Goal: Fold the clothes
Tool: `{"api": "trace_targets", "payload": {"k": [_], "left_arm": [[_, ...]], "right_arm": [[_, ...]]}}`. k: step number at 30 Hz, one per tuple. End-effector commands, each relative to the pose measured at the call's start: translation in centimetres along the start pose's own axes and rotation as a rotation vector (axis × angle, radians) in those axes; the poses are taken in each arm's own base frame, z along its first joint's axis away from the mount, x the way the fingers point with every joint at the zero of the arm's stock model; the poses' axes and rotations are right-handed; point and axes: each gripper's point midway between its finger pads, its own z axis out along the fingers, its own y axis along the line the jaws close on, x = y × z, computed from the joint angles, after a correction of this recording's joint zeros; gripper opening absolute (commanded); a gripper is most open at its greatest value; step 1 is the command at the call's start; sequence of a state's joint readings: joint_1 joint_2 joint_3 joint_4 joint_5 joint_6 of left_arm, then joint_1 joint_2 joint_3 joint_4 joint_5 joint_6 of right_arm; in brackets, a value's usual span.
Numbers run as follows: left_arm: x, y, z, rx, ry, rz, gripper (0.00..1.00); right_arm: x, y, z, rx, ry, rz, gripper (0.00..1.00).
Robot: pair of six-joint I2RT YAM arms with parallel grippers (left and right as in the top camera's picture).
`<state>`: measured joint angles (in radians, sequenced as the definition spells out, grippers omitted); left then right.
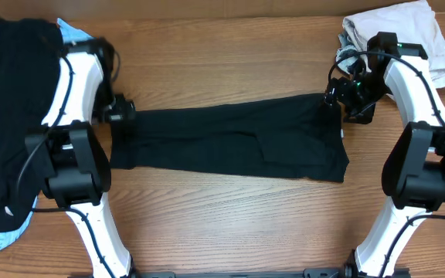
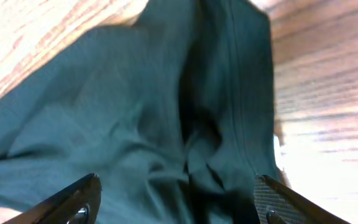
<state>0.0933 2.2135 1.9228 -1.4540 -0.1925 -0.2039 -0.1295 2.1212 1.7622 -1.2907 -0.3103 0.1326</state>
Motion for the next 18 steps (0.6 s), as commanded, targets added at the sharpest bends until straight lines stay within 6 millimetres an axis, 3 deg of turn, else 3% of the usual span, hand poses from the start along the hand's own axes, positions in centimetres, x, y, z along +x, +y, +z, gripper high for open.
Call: {"api": "trace_targets", "payload": {"k": [1,5,9,18], "left_arm": [[-1.7,-0.5,-4.2,0.089,-0.1,-0.012,1.0],[-1.9,-2.8,-5.7,0.237,-0.119,0.049,1.0],[-1.7,-3.4,-5.9,0.271,-0.113,0.07,1.0],[-0.8,-3.2,-5.3,0.267,-0.069,0.092,0.94]], "right_arm": [[-0.1,0.3,-4.2,-0.02,-0.086,-0.061,0.83],[0.9,0.2,-6.0,-0.032,-0.092,-0.103,0.83],[1.5,0.1,-7.6,-0.021,-0.123,-0.124,0.87],[1.9,-0.2,-7.5,-0.009,-0.106,-0.118,1.0]]}}
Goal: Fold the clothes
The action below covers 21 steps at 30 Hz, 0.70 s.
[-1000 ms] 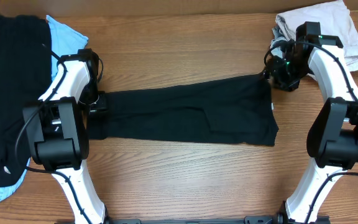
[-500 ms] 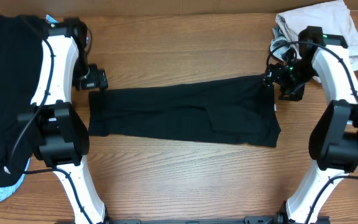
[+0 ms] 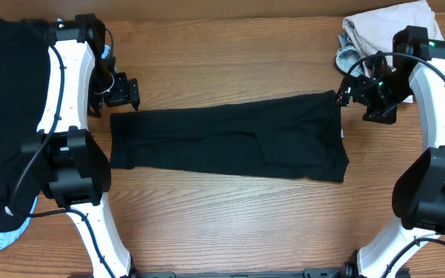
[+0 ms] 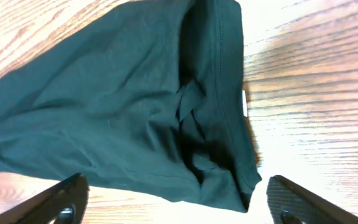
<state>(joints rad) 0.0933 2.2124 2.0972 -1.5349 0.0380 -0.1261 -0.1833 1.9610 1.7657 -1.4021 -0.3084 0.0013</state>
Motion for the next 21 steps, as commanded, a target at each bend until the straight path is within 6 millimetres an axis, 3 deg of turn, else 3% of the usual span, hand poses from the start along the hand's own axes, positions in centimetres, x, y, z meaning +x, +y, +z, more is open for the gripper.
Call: {"api": "trace_targets", "payload": {"k": [1,6,11,15,21], "left_arm": [[-0.1,0.1,-0.3,0.03,-0.009,0.025,0.94],[-0.6,1.2,1.7,0.061,-0.013,0.082,0.94],[-1.5,1.9,4.2,0.215,-0.05,0.141,0.96],[-1.1,2.3,6.0,0.332,-0.062,0.179,0.96],[0.3,2.3,9.2,0.336,-0.035,0.232,0.94]], "right_arm": [[-0.5,0.3,-1.1,-0.001,-0.042,-0.021,1.0],[-0.8,0.3,-1.1,-0.002,-0.053,-0.026,1.0],[-0.8,0.3,-1.1,-0.002,-0.055,-0.026,1.0],[-0.7,0.3,-1.1,-0.002,-0.053,-0.025,1.0],[-0.8,0.3,-1.1,-0.002,-0.054,-0.026,1.0]]}}
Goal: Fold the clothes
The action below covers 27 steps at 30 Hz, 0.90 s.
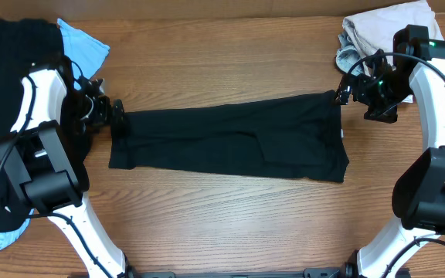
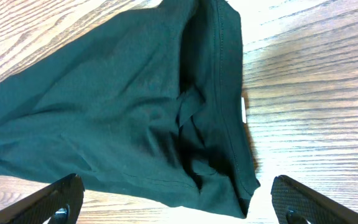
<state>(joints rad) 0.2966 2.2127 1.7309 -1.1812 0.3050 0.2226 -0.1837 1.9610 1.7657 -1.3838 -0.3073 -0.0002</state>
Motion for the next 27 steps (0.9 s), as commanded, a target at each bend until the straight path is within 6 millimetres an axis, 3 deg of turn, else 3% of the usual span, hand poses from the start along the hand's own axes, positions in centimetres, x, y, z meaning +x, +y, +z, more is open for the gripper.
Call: {"api": "trace_targets", "payload": {"k": [1,3,11,17,20,22,23,27], "left_arm": [[0.8,-1.5,1.8,0.057,0.011,0.088,0.93],[1.6,-1.3,3.1,0.061,0.027,0.084,0.91],[4.5,-1.2,5.3,0.076,0.103,0.009,0.72],[5.8,-1.3,7.0,0.077,0.13,-0.043,0.44],[6.7,-1.1,8.0,0.071,0.141,-0.076,0.39],[7.0,-0.5,8.5,0.038,0.145,-0.108,0.22],[7.1,-0.1,8.6,0.016,0.144,-0.133,0.06],[6.3,0.2,8.0,-0.004,0.129,-0.171,0.04]], "right_arm": [[-0.4,0.3,-1.1,-0.002,-0.037,-0.019,1.0],[-0.3,0.3,-1.1,-0.002,-0.036,-0.019,1.0],[-0.5,0.4,-1.1,-0.003,-0.043,-0.022,1.0],[-0.5,0.4,-1.1,-0.002,-0.044,-0.022,1.0],[-0.6,0.4,-1.1,-0.003,-0.046,-0.023,1.0],[-0.7,0.4,-1.1,-0.003,-0.049,-0.024,1.0],[-0.7,0.4,-1.1,-0.004,-0.049,-0.024,1.0],[-0.6,1.0,-1.1,-0.03,-0.047,-0.03,0.98]]}}
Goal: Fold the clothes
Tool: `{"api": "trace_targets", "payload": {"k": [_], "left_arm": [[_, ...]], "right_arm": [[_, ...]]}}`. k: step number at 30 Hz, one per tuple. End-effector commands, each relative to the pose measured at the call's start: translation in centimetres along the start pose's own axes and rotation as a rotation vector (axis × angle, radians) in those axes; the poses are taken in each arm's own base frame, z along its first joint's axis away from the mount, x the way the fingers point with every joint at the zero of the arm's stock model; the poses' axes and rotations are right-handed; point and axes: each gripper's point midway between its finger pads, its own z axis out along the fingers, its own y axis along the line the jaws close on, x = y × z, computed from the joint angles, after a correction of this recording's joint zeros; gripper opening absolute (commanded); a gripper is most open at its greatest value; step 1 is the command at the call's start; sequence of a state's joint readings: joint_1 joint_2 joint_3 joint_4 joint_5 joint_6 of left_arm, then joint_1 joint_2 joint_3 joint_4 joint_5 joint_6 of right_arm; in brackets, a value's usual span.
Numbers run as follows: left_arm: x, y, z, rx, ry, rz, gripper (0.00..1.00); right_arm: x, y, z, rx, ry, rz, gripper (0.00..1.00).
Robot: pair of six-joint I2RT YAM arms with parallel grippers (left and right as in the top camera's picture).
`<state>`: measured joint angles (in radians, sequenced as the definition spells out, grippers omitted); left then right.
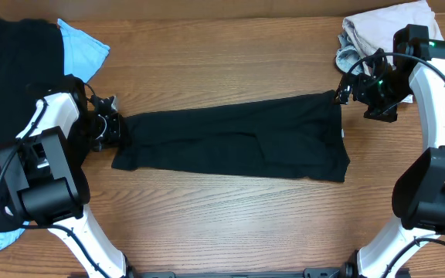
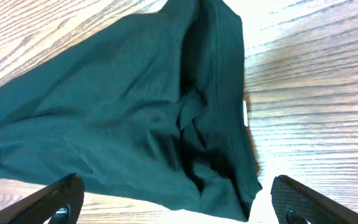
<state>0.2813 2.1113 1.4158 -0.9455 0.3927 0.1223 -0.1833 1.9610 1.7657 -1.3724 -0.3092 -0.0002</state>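
Observation:
A black garment point(image 1: 230, 143) lies flat as a long folded strip across the middle of the table. My left gripper point(image 1: 108, 127) sits low at its left end, against the edge; its jaws are too small to read there. My right gripper point(image 1: 344, 94) hovers over the strip's far right corner. In the right wrist view the right gripper point(image 2: 176, 190) is wide open with nothing between its fingers point(image 2: 67, 194). Below it shows the hemmed right end of the garment point(image 2: 135, 112), with a small rumple.
A pile of black cloth point(image 1: 10, 100) with a light blue piece point(image 1: 83, 46) lies along the left side. A beige and grey heap of clothes point(image 1: 396, 27) sits at the back right corner. Bare wooden table point(image 1: 222, 224) shows in front of the strip.
My left gripper has shifted a little toward the front and left, from the strip's far left corner to the middle of its left edge. That edge now slants slightly. The right arm has not moved.
Both grippers were low at the two ends of the strip. Then both were off it, the left behind its far left corner, the right open above the right end. The left was then at the far left corner, and now stands at the left edge.

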Motion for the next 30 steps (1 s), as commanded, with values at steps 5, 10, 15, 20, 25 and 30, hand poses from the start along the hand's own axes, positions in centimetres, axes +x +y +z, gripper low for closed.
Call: {"api": "trace_targets", "payload": {"k": [5,10,15,20,25,30], "left_arm": [[0.8,1.2,0.1,-0.102,0.135,-0.09,0.04],[-2.0,-0.2,-5.1,-0.136,0.089,-0.072,0.04],[-4.0,-1.6,-9.7,-0.165,0.02,-0.046,0.04],[-4.9,-3.1,-13.4,-0.17,-0.036,-0.025,0.04],[-4.5,-3.2,-14.3,-0.23,-0.023,-0.006,0.04],[-4.5,-4.6,-13.6,-0.292,-0.007,0.052,0.04]], "right_arm": [[-0.6,2.4,-0.8,-0.062,-0.047,-0.054,0.57],[-1.0,4.1,-0.5,-0.1,-0.06,-0.078,0.05],[-0.8,5.5,1.2,-0.11,-0.057,-0.086,0.04],[0.6,7.4,4.4,-0.189,-0.012,-0.094,0.04],[1.6,7.5,6.6,-0.199,0.011,-0.065,0.04],[2.1,7.2,7.2,-0.204,0.027,-0.049,0.04]]}}
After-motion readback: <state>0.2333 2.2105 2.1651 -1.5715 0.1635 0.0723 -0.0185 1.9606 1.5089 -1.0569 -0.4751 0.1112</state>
